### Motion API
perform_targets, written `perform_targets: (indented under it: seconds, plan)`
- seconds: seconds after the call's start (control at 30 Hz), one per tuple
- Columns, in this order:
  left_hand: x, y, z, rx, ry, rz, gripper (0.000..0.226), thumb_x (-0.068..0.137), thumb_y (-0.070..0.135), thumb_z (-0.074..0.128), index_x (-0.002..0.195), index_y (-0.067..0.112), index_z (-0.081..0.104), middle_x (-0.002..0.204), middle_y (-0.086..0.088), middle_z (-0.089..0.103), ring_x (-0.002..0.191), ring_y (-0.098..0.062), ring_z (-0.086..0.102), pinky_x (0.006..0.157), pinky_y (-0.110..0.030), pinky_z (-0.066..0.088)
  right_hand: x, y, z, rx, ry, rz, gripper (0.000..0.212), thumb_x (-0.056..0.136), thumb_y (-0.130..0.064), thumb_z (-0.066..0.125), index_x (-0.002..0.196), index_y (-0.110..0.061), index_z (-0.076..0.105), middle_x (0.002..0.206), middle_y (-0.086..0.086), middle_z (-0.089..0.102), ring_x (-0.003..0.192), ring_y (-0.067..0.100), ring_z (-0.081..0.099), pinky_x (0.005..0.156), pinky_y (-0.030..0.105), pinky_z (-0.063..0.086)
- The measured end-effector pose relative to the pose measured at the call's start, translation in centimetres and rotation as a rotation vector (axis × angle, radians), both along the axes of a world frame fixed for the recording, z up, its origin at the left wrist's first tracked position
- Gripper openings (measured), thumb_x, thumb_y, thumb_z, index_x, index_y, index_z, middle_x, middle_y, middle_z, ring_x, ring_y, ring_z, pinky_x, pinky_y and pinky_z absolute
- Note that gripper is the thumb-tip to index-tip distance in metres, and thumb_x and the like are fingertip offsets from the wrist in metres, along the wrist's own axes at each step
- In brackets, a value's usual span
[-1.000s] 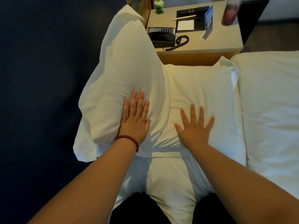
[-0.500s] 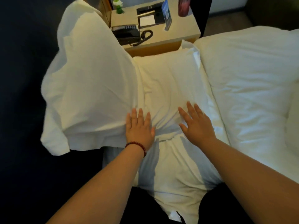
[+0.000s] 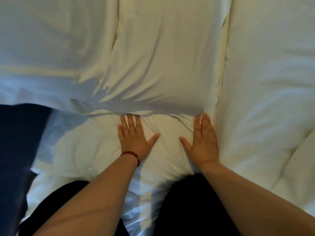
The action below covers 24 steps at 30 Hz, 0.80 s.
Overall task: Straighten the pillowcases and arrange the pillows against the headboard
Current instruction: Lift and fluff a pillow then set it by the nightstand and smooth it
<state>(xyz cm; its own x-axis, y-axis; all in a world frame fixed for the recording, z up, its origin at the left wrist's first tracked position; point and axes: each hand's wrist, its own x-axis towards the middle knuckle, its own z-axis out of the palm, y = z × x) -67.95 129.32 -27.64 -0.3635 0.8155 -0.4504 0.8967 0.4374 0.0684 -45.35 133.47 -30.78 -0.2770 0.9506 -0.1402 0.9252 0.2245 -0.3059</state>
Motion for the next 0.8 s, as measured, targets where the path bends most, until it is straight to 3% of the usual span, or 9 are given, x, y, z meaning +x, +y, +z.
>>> perform_targets:
  seconds: [0.1,0.23,0.37,0.47,0.63,0.8]
  plan:
    - [-0.4,0.4,-1.2,-0.005,0.01,-0.021,0.107,0.072,0.086,0.007,0.142,0.013,-0.028,0.16,-0.013,-0.021,0.147,-0.032,-0.023,0.108,-0.039,-0.03,-0.3,0.1,-1.0,0.032,-0.001,-0.003,0.088,0.09,-0.063,0.037,0.153,-0.006,0.015,0.159,0.016,0.01,0.147,0.03,0.013,0.119,0.036,0.006]
    - [-0.9,0.8,-1.7,-0.08,-0.039,-0.021,0.106,0.069,0.088,0.002,0.137,0.018,-0.04,0.148,-0.005,-0.044,0.134,-0.023,-0.046,0.104,-0.038,-0.036,-0.7,0.1,-1.8,0.084,-0.031,-0.028,0.084,0.093,-0.063,0.033,0.151,-0.004,0.022,0.157,0.021,0.022,0.146,0.031,0.019,0.118,0.038,0.014]
    - [-1.3,1.1,-1.4,-0.147,-0.075,-0.031,0.103,0.068,0.088,-0.001,0.13,0.02,-0.048,0.138,-0.002,-0.053,0.13,-0.023,-0.05,0.105,-0.04,-0.036,-0.8,0.7,-2.0,0.048,-0.024,-0.045,0.086,0.089,-0.062,0.036,0.151,-0.005,0.021,0.155,0.027,0.024,0.144,0.031,0.017,0.117,0.037,0.009]
    - [-1.4,1.1,-1.4,-0.131,-0.063,-0.055,0.103,0.07,0.087,-0.001,0.133,0.018,-0.045,0.144,-0.006,-0.048,0.135,-0.028,-0.044,0.106,-0.04,-0.035,-1.1,1.0,-2.0,0.047,-0.034,-0.042,0.086,0.089,-0.064,0.035,0.15,-0.005,0.021,0.154,0.029,0.026,0.143,0.032,0.019,0.116,0.039,0.013]
    - [-1.4,1.5,-2.1,-0.153,-0.043,-0.091,0.103,0.072,0.085,-0.004,0.137,0.013,-0.039,0.157,-0.016,-0.031,0.141,-0.036,-0.035,0.109,-0.046,-0.031,-1.2,0.7,-2.7,0.083,-0.065,-0.048,0.084,0.091,-0.063,0.033,0.153,-0.008,0.017,0.158,0.022,0.019,0.147,0.03,0.016,0.119,0.037,0.008]
    - [-1.8,1.5,-2.2,-0.157,-0.057,-0.128,0.103,0.085,0.079,0.012,0.151,0.007,-0.021,0.159,-0.019,-0.023,0.143,-0.037,-0.031,0.113,-0.048,-0.024,-1.7,0.8,-3.0,0.101,-0.077,-0.062,0.083,0.092,-0.063,0.033,0.154,-0.011,0.015,0.161,0.018,0.014,0.148,0.029,0.012,0.118,0.037,0.005]
